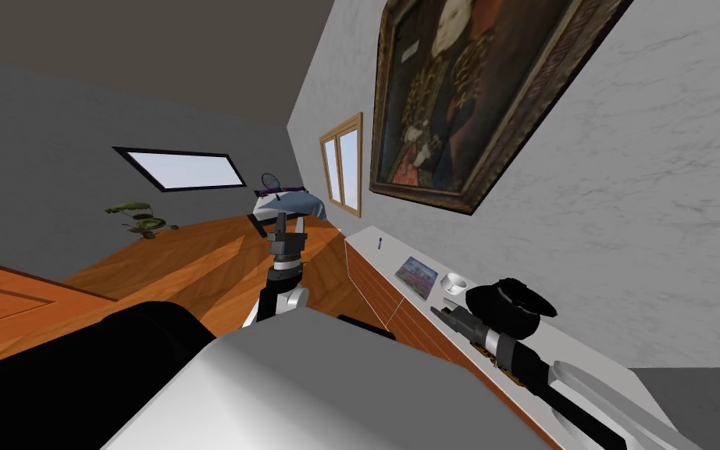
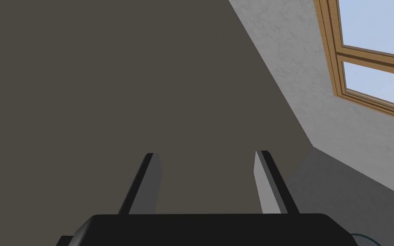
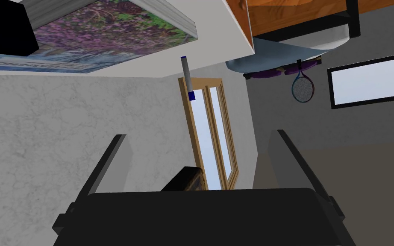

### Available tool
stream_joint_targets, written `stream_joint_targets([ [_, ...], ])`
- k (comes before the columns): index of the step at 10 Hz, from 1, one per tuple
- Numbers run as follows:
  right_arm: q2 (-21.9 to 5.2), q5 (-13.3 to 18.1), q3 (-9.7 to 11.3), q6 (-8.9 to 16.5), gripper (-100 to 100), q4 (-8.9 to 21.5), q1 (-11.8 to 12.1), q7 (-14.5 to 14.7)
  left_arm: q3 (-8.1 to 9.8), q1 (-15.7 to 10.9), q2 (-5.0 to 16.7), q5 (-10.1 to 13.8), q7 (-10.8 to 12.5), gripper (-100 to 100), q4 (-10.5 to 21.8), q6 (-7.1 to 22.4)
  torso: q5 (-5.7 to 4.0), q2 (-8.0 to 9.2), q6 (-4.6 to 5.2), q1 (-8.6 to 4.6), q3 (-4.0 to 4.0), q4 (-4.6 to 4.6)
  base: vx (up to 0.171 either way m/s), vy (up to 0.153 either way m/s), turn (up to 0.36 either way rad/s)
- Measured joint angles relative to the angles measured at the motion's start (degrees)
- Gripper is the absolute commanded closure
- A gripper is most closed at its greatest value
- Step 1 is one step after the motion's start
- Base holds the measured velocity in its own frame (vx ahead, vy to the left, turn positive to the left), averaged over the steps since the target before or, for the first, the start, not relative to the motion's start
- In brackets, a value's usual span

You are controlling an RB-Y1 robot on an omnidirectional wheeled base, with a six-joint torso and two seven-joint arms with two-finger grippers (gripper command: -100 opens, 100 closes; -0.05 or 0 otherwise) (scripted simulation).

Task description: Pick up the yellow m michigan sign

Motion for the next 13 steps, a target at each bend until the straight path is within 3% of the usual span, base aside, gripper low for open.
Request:
stream_joint_targets([
  [2, -3.58, 1.29, 1.13, 0.44, -100, 1.11, 0.17, 0.07, 0.0, 0.0, 0.0, 0.0, 0.0, 0, 0.0, 0.0, 0.0, 0.02, -0.01, 0.01, 0.01, 0.0, 0.037, 0.003, 0.111],
  [4, -5.23, 2.64, 2.31, -1.13, -100, 5.76, -0.5, 1.44, 0.0, 0.0, 0.0, 0.0, 0.0, 0, 0.0, 0.0, -0.01, 0.05, 0.0, -0.03, 0.02, 0.01, 0.034, 0.004, 0.101],
  [6, -8.27, 3.61, 2.72, -0.2, -100, 4.87, 1.78, 1.99, 0.0, 0.0, 0.0, 0.0, 0.0, 0, 0.0, 0.0, 0.01, 0.09, 0.01, 0.03, 0.05, 0.02, 0.028, 0.006, 0.098],
  [8, -10.06, 4.95, 4.13, -1.02, -100, 8.45, 1.03, 2.67, 0.0, 0.0, 0.0, 0.0, 0.0, 0, 0.0, 0.0, 0.0, 0.09, 0.02, 0.02, 0.05, 0.02, 0.021, 0.009, 0.075],
  [10, -12.91, 6.12, 5.36, -0.73, -100, 9.03, 1.57, 2.48, 0.0, 0.0, 0.0, 0.0, 0.0, 0, 0.0, 0.0, 0.0, 0.16, 0.01, 0.03, 0.09, 0.03, 0.009, 0.01, 0.131],
  [11, -13.76, 7.03, 6.19, -1.56, -100, 11.9, 1.96, 3.45, 0.0, 0.0, 0.0, 0.0, 0.0, 0, 0.0, 0.0, -0.01, 0.16, 0.03, 0.02, 0.09, 0.03, 0.008, 0.008, 0.033],
  [12, -14.59, 7.74, 7.02, -1.59, -100, 12.31, 1.86, 3.55, 0.0, 0.0, 0.0, 0.0, 0.0, 0, 0.0, 0.0, -0.01, 0.17, 0.04, 0.03, 0.1, 0.04, 0.011, 0.01, 0.103],
  [13, -16.13, 8.11, 7.35, -0.85, -100, 11.77, 3.58, 3.66, 0.0, 0.0, 0.0, 0.0, 0.0, 0, 0.0, 0.0, 0.0, 0.18, 0.03, 0.04, 0.1, 0.04, 0.015, 0.013, 0.126],
])
